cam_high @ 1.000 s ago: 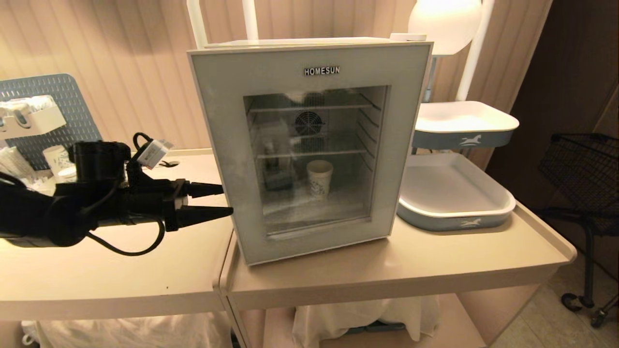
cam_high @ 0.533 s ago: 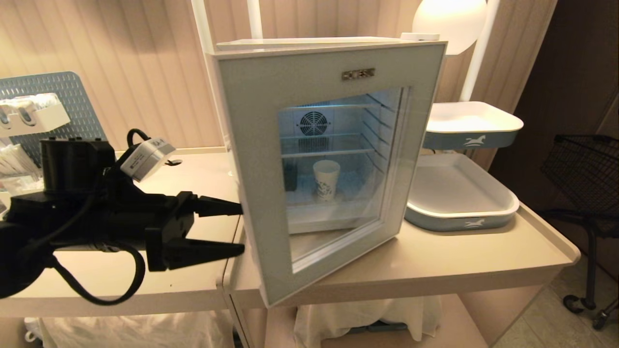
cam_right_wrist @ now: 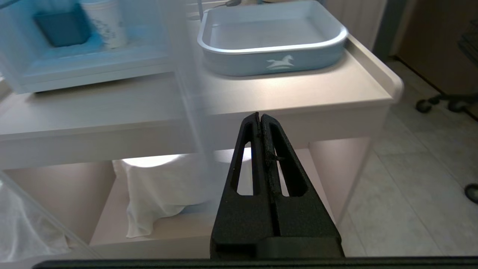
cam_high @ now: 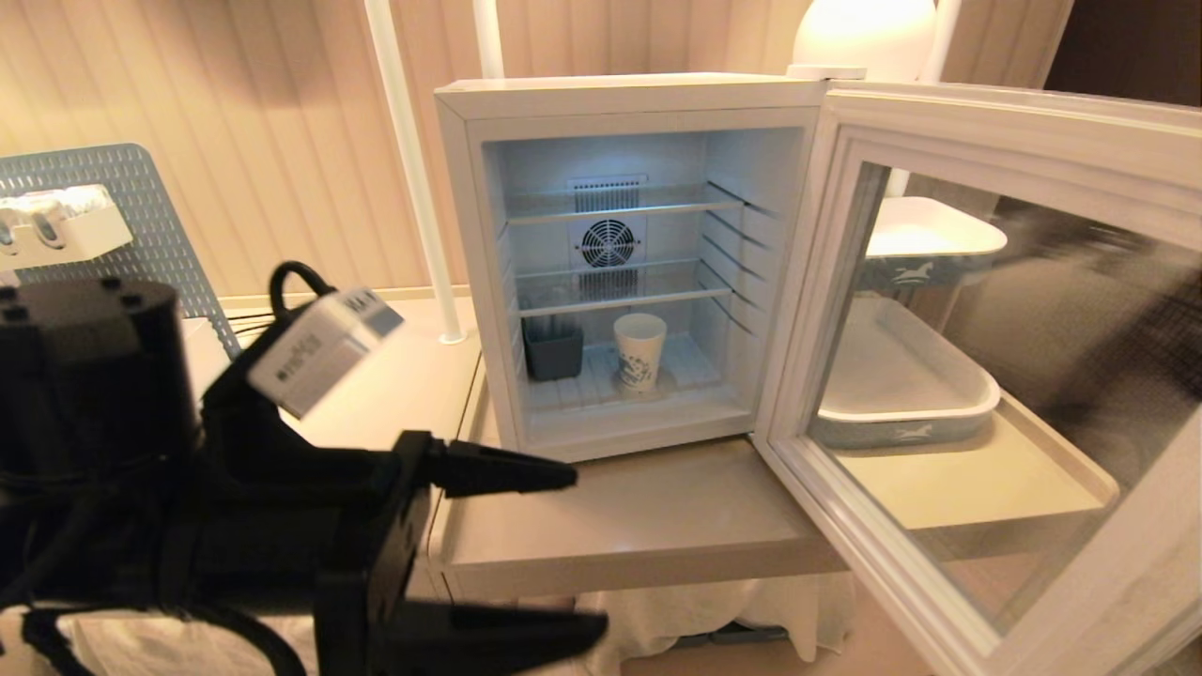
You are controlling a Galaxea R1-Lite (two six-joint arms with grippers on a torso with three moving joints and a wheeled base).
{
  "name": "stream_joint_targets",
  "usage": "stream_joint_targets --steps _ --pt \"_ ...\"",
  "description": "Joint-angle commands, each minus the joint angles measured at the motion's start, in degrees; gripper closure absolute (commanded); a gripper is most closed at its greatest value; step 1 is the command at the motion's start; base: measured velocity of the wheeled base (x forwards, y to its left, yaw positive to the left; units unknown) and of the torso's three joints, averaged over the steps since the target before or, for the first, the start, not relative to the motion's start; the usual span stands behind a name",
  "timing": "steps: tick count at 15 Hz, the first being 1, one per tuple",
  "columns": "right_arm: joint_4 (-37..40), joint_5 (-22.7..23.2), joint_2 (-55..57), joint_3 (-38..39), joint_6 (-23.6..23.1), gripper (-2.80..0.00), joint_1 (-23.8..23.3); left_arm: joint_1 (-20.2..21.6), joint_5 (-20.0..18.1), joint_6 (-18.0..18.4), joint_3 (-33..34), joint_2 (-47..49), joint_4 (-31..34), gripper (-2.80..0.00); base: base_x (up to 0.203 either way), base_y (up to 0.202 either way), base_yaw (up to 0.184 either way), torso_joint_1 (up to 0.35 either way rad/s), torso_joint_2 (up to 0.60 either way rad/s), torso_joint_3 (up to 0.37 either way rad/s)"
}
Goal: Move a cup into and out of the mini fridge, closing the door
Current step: Open the freezer door, then put the yoghurt in the freezer
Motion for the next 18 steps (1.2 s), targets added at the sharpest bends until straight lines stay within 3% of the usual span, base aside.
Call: stream_joint_targets --steps 1,4,6,9,11,14,16,18 --pt "0.02 0.04 0.08 -0.02 0.01 0.0 0.04 3.07 3.75 -3.58 -0.53 -3.98 -0.04 -2.8 0.0 0.0 0.0 0.0 0.0 0.0" --pt "0.02 0.04 0.08 -0.02 0.01 0.0 0.04 7.09 5.6 -6.99 0.17 -10.17 1.06 -2.8 0.0 0.0 0.0 0.0 0.0 0.0" --pt "0.02 0.04 0.08 -0.02 0.01 0.0 0.04 8.82 7.91 -8.51 -0.15 -15.11 6.69 -2.8 0.0 0.0 0.0 0.0 0.0 0.0" --pt "0.46 -0.04 0.08 -0.2 -0.08 0.0 0.04 10.48 23.08 -9.14 -5.61 -22.91 27.81 -2.8 0.0 0.0 0.0 0.0 0.0 0.0" --pt "1.34 -0.04 -0.01 -0.46 -0.17 0.0 0.04 10.66 30.03 -9.32 -7.34 -31.0 36.78 -2.8 0.0 0.0 0.0 0.0 0.0 0.0" --pt "1.42 0.04 0.08 -0.46 -0.17 0.0 0.04 12.27 34.34 -10.33 -8.55 -44.45 47.05 -2.8 0.0 0.0 0.0 0.0 0.0 0.0" --pt "1.33 0.04 0.08 -0.46 -0.08 0.0 0.04 18.15 37.74 -10.36 -9.43 -50.1 53.81 -2.8 0.0 0.0 0.0 0.0 0.0 0.0" --pt "1.33 0.03 0.08 -0.46 -0.08 0.0 0.04 23.28 41.5 -7.01 -9.83 -54.4 57.86 -2.8 0.0 0.0 0.0 0.0 0.0 0.0"
